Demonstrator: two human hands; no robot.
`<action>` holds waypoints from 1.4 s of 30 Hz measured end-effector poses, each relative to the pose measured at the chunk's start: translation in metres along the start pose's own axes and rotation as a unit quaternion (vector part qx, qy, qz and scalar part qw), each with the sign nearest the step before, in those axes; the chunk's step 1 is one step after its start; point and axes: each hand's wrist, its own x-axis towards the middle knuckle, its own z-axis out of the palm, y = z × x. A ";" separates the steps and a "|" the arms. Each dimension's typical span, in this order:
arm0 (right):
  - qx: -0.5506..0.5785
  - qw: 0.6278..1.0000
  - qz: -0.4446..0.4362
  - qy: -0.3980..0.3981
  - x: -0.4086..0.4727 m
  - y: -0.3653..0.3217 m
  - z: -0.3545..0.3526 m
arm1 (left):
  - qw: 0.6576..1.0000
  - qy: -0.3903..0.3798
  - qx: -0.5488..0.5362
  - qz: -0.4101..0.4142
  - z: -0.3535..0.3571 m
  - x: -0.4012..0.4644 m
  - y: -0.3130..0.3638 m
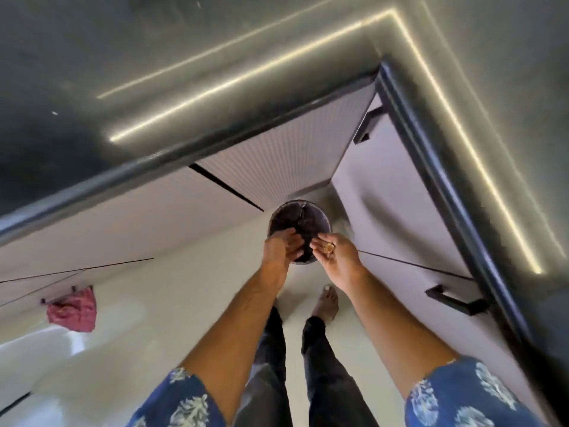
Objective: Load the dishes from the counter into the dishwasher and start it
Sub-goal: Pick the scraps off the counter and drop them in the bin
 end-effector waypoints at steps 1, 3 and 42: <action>0.007 1.000 0.007 0.004 0.017 0.004 0.001 | 1.000 -0.008 -0.016 -0.007 -0.001 0.015 -0.006; 0.005 1.000 0.016 0.018 0.043 0.009 0.002 | 0.999 -0.025 -0.039 -0.008 -0.004 0.038 -0.015; -0.763 0.196 -0.600 -0.140 -0.274 -0.016 0.274 | 0.533 0.273 0.630 0.494 -0.243 -0.252 0.264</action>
